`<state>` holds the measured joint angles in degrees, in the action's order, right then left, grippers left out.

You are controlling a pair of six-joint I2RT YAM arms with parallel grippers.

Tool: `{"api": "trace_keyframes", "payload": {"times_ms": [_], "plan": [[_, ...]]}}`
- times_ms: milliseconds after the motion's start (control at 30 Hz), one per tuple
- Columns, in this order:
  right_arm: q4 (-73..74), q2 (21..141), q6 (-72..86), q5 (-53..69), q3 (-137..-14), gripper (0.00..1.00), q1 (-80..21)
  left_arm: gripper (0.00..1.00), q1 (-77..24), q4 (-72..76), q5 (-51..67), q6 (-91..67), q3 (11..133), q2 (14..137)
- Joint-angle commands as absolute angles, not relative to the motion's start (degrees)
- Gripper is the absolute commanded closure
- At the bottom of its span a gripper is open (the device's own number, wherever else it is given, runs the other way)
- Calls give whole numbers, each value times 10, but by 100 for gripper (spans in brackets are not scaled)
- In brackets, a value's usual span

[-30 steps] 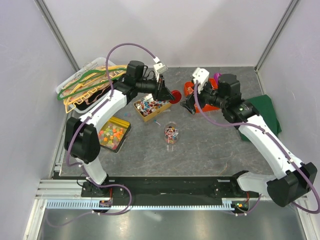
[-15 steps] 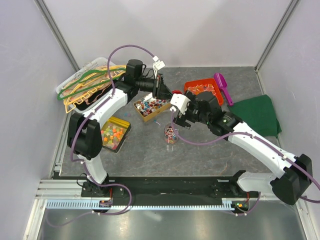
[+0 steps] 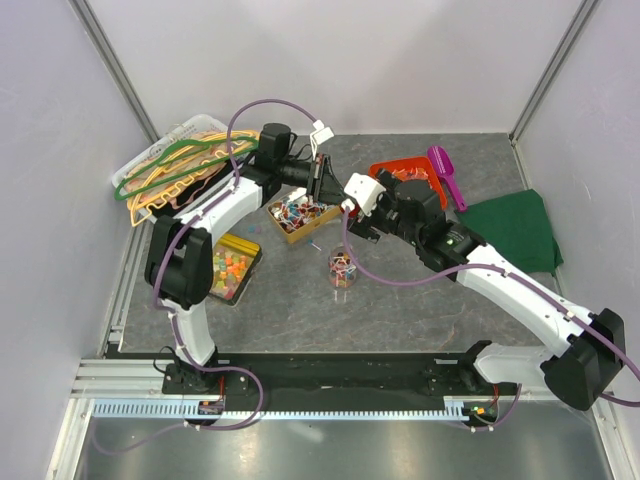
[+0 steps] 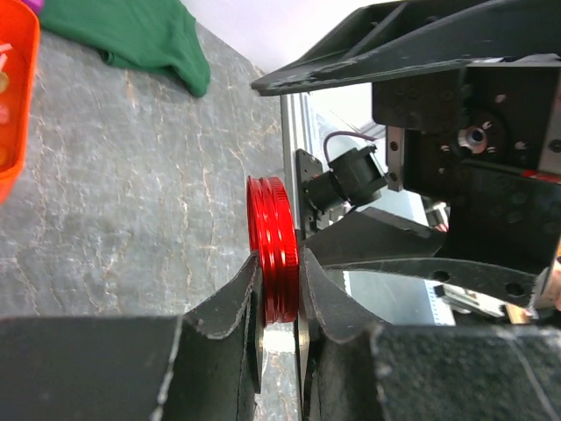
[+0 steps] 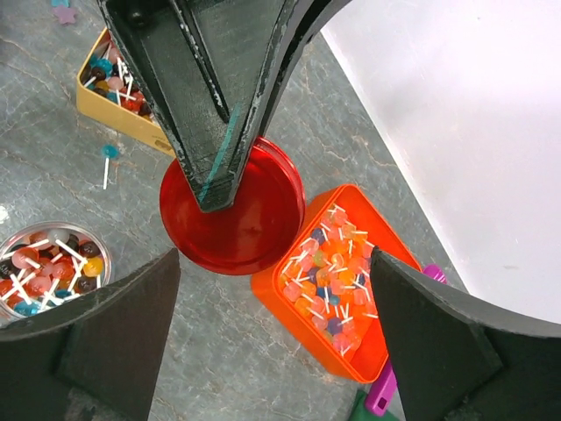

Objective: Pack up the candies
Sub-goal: Close the bottle lid on the packing bottle.

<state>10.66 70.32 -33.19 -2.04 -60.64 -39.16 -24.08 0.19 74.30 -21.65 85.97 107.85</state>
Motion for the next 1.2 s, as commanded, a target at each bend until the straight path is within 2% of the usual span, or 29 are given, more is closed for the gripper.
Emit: {"api": "trace_keyframes", "payload": {"times_ms": [0, 267, 567, 933, 1167], "plan": [[98, 702, -315, -11, -628, 8, -395, 98, -239, 29, 779, -246, 869, 1085], [117, 712, -312, 19, -633, 8, -398, 98, -239, 44, 779, -267, 869, 1090], [100, 736, -313, -29, -642, 7, -421, 98, -239, 57, 780, -282, 867, 1098], [80, 733, -305, -66, -642, 15, -431, 98, -239, 59, 780, -283, 866, 1115], [73, 737, -306, -64, -635, 16, -432, 98, -239, 59, 782, -287, 868, 1121]]}}
